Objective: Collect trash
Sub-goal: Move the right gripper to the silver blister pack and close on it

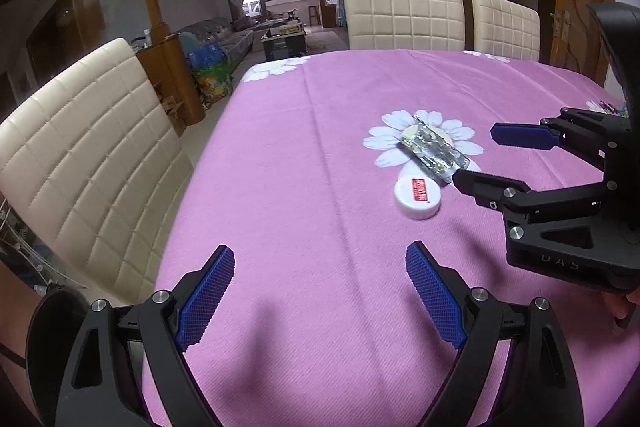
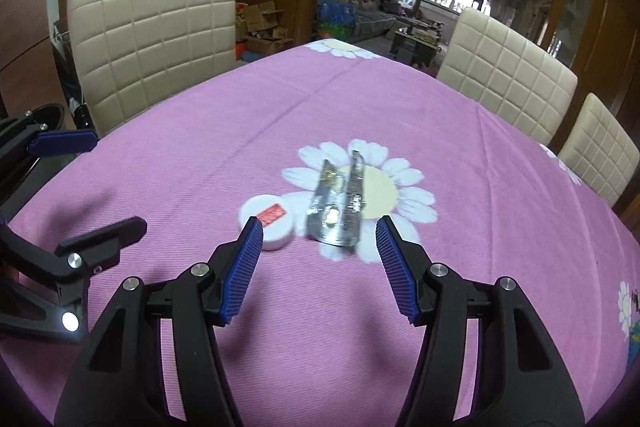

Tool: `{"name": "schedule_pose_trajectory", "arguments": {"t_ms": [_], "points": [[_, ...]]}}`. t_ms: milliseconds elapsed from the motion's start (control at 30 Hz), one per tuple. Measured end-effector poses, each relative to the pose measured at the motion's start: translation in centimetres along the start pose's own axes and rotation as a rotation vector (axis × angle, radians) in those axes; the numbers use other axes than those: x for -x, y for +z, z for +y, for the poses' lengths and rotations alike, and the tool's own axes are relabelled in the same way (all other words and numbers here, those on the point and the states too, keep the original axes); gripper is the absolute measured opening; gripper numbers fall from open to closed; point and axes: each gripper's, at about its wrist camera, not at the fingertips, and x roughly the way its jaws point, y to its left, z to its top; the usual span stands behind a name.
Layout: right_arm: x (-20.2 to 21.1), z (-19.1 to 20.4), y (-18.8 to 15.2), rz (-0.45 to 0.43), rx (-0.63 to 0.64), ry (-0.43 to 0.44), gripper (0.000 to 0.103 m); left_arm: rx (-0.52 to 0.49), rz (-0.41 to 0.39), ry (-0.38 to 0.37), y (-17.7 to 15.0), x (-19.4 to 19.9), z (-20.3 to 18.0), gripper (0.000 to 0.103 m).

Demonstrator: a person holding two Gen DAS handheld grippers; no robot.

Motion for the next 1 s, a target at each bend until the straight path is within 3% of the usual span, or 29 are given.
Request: {"name": "schedule_pose_trajectory", "arguments": {"t_ms": [267,667,1000], "points": [[-1.2,-2.2,0.9,0.015,-0.049,0.025,0.060,-0.021,0.010,-0.052,2.1,-2.2,-1.8,0.085],[-3.9,-3.4,0.9,0.071,-0.087,0.063,0.054,-0.039,0.107,-0.110,3.2,-6.3,-3.6,0.085],[-6.3,-4.5,1.2,0.116,-0.141,0.103,0.048,-0.058,0.138,-0.099,4.4,-8.3,-3.8,0.085]]}}
